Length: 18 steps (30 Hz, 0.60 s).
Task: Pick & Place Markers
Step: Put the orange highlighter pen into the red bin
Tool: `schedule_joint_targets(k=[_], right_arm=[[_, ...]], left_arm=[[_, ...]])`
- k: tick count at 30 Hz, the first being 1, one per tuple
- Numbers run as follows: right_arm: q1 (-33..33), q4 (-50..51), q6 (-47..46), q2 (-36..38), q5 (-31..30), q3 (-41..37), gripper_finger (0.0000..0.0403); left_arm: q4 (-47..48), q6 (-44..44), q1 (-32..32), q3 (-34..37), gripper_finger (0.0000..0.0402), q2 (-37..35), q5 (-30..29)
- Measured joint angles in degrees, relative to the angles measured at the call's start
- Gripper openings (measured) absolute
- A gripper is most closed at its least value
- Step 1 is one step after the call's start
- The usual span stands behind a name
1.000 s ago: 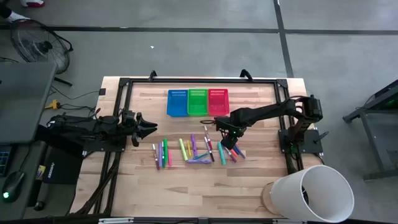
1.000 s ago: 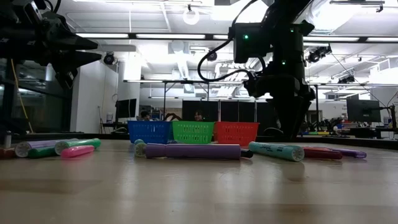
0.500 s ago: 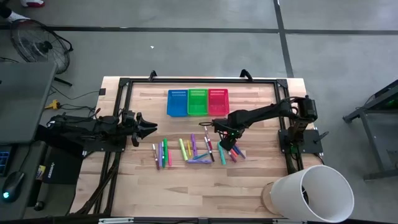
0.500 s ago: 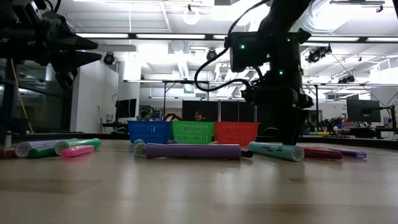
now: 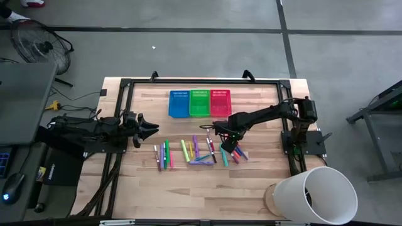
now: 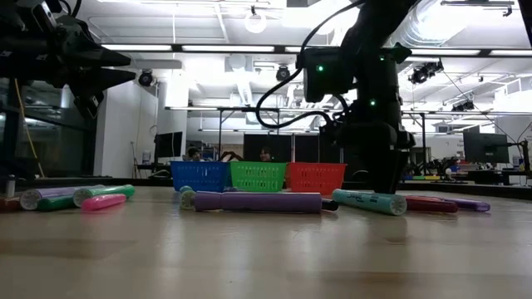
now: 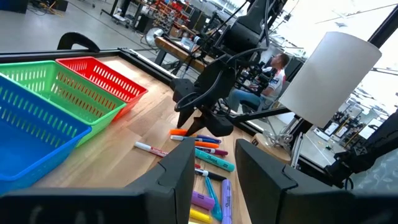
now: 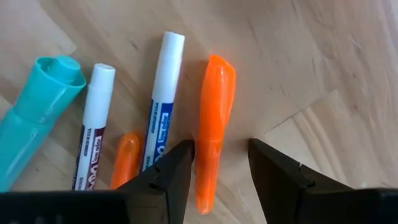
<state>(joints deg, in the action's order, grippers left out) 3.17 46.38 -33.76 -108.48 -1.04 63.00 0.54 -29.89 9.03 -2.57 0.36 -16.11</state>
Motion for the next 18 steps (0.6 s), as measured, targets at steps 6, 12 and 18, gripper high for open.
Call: schedule_joint_targets(k=[6,12,18], right_arm=[[-0.23,-0.43,6.53,-0.1,-0.34,-0.04,0.0136],[-0.31,-0.64,5.5,-0.12,-1.38,-0.11,0.0125],[-0.29,-0.86,5.38,-0.12,-0.55,-0.13,0.0102]], left_arm=[[0.0,0.0,0.0,-0.01,0.0115,0.0,0.01],[0.0,0.0,0.0,-0.02,0.0115,0.0,0.01],[0.0,-0.02,-0.01,0.0,0.0115,0.02,-0.01]])
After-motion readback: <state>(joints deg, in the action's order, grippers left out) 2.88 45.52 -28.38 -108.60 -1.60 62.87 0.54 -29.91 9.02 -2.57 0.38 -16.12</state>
